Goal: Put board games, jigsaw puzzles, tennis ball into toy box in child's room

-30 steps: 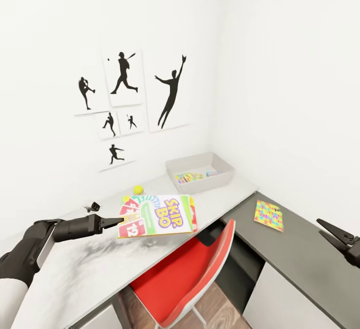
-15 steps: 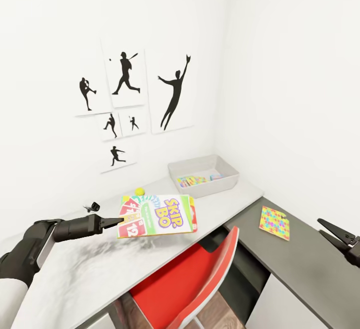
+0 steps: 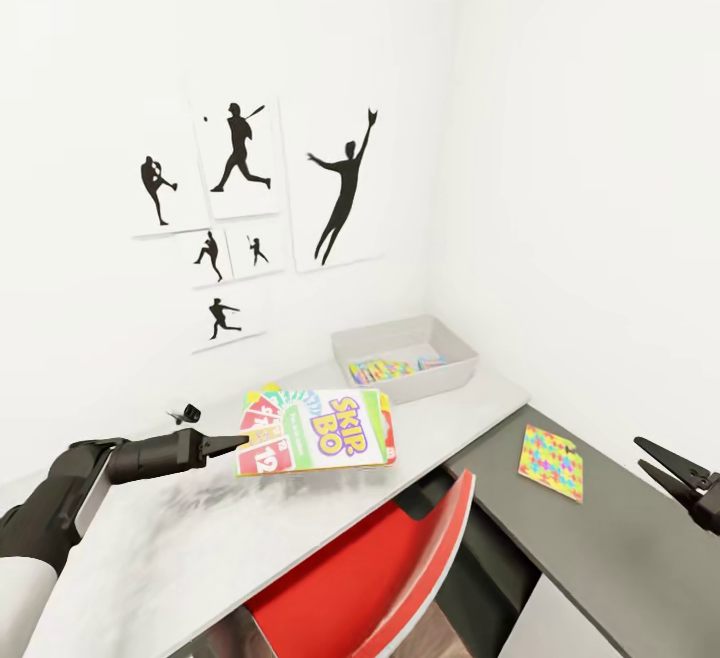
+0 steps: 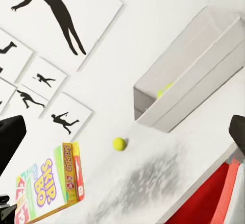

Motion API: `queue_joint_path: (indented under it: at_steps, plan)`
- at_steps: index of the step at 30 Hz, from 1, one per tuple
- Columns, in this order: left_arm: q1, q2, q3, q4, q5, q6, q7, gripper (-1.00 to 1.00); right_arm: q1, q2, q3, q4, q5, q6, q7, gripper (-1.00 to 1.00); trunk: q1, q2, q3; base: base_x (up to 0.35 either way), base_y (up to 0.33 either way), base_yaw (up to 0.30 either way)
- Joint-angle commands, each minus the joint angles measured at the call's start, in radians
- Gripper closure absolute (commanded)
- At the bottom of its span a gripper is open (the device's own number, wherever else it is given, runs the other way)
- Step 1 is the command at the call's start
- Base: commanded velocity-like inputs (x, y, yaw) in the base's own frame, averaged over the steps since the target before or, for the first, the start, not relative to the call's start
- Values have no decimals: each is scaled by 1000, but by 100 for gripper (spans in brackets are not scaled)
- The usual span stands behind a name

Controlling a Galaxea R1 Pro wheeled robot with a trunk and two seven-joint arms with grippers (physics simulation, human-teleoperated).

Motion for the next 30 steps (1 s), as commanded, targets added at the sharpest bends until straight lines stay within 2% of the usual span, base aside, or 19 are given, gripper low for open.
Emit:
queue_joint_path:
  at_steps: [1,6,12,21,30]
  plan:
    - [-1,0,-1,0,0,10,-4,100,-1,0,-1,0,4,4,6,-100,1,-2,-1,285,-143,215]
    - [-1,0,0,-1,0,10,-4,100,-1,0,-1,0,4,4,6,-100,1,-2,3,265,-41,244]
    - [-1,0,0,0,0,10,-4,100,-1,-1,-1,0,4,-6,6,-100,1,-2,8,92,-14,252]
    - [-1,0,0,0,0,10,-4,100,-1,-3,-1,0,4,-9,7,-100,1,-2,15,195,-135,246]
    - [-1,0,0,0,0,10,-4,100,-1,-4,-1,0,4,-9,7,-100,1,-2,16,161,-149,15]
